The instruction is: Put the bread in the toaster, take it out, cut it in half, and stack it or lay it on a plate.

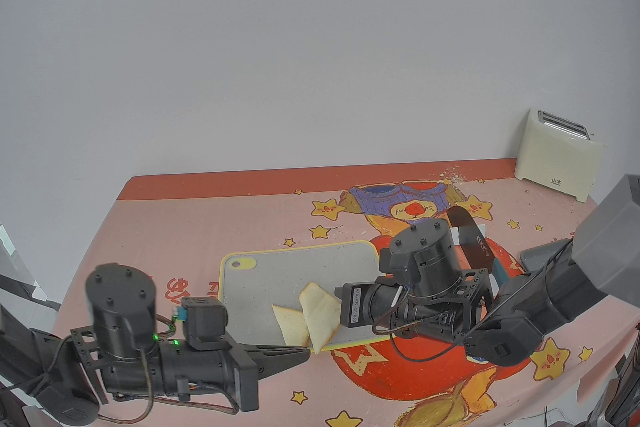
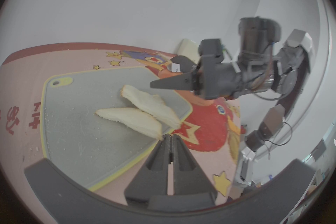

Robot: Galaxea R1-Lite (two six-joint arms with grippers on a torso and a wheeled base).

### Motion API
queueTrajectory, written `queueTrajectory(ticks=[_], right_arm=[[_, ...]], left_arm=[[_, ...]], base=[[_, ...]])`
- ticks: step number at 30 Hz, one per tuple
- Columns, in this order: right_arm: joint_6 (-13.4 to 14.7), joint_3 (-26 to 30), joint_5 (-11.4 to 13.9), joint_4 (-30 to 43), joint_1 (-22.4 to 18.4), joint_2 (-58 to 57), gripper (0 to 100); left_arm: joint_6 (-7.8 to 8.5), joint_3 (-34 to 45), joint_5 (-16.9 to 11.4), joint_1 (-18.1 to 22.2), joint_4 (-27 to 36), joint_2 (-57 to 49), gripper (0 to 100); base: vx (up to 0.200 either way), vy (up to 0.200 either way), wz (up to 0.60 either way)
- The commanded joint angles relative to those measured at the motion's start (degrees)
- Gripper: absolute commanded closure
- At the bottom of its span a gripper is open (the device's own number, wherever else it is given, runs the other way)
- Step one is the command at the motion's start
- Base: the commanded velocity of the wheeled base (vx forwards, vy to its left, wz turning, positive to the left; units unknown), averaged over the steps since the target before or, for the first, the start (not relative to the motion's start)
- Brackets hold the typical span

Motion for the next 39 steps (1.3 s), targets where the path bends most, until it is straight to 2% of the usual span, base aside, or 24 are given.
queueTrajectory(ticks=[1,2,3,6,10,12,15,19,39], right_arm=[[0.0,-0.3,-0.5,0.3,-0.2,0.0,100],[0.0,-0.3,-0.6,0.6,-0.4,-0.3,100],[0.0,-0.3,-0.6,0.6,-0.5,-0.5,100],[-0.1,-0.3,-0.8,0.7,-1.3,-0.7,100],[-0.2,-0.3,-1.1,2.0,-2.1,-1.6,100],[0.0,-2.4,-1.1,9.4,-2.7,-3.4,100],[0.5,-3.9,-1.0,13.8,-2.1,-3.2,100],[1.2,-3.9,-1.1,14.1,-0.7,-1.3,100],[1.4,-4.2,-1.1,13.5,0.7,-0.3,100]], left_arm=[[-1.20,0.2,0.7,5.8,0.1,-4.5,100],[-1.11,-0.1,1.8,9.3,0.0,-3.5,100],[-1.11,-0.1,2.3,10.7,0.0,-2.3,100],[-1.11,0.0,2.9,11.9,-0.1,2.1,100],[-1.20,0.5,3.5,12.0,0.0,3.5,100],[-1.20,0.5,4.3,11.5,0.0,6.3,100],[-1.20,0.0,5.5,11.2,-0.1,8.8,100],[-1.20,0.5,7.1,10.7,-0.2,11.6,100],[-1.20,-0.3,7.2,8.6,-0.4,14.6,100]], base=[[0.000,0.000,0.00],[0.000,0.000,0.00],[0.000,0.000,0.00],[0.000,0.000,0.00],[0.000,0.000,0.00],[0.000,0.000,0.00],[0.000,0.000,0.00],[0.000,0.000,0.00],[0.000,0.000,0.00]])
